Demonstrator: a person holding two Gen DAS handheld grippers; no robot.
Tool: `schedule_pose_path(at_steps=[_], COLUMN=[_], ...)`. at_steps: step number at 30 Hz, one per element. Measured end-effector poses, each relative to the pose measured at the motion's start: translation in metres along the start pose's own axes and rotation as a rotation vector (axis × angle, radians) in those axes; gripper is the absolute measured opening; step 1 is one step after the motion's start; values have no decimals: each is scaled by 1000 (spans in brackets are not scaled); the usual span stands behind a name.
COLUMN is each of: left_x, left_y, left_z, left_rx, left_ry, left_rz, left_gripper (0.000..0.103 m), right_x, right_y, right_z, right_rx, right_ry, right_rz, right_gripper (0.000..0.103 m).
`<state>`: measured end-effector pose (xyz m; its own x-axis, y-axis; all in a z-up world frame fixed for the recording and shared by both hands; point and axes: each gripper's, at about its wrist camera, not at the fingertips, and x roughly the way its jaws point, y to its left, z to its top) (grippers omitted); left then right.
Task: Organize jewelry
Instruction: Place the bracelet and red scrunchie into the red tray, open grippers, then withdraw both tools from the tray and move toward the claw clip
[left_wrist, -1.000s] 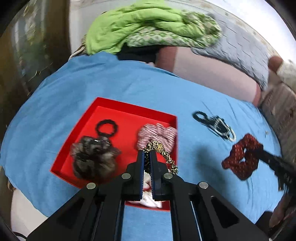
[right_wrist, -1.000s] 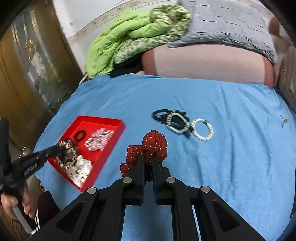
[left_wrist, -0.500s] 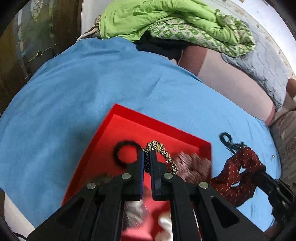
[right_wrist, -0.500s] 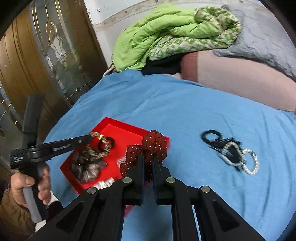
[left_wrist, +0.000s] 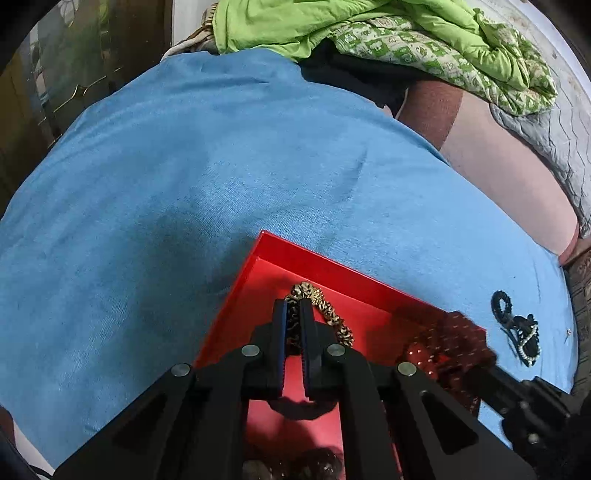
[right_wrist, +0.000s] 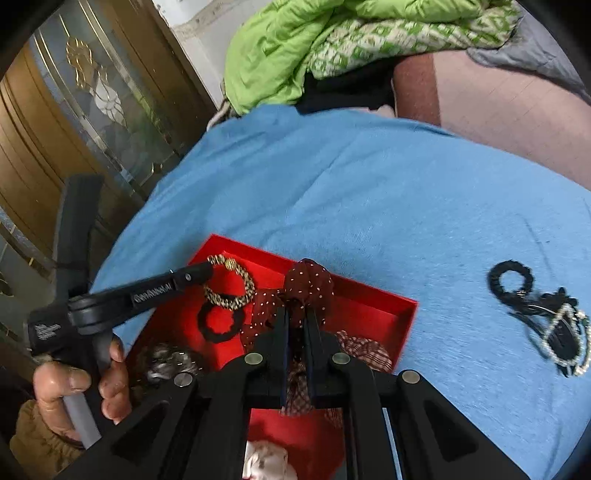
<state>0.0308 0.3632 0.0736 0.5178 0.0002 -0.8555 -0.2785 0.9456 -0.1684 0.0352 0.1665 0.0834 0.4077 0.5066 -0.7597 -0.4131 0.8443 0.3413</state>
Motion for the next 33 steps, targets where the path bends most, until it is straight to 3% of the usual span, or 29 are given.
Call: schedule_pose_path(at_steps=[6, 9, 14, 17, 24, 26, 33], left_x=[-2, -12, -41, -63, -110, -122, -151], left_y=[-2, -2, -6, -9, -29, -41, -88], left_z=[-2, -3, -6, -12, -49, -65, -120], left_rx=[31, 28, 41, 51, 79, 96, 162], left_ry=[-21, -35, -97, -137, -191, -204, -213], left_rz=[32, 39, 74, 97, 142, 147, 128], left_gripper=[10, 11, 32, 37, 42, 48, 50], right_x=[12, 8, -10, -26, -63, -73, -111], right_y=[1, 1, 4, 5, -8, -11, -27], right_z=[-6, -5, -2, -4, -30, -41, -90], right_rx=[-31, -45, -68, -76, -34, -23, -3], right_ry=[18, 9, -25, -46, -70, -73, -86], right_rz=[-26, -34, -51, -62, -81, -93, -166], right_gripper=[13, 27, 36, 43, 47, 48, 52])
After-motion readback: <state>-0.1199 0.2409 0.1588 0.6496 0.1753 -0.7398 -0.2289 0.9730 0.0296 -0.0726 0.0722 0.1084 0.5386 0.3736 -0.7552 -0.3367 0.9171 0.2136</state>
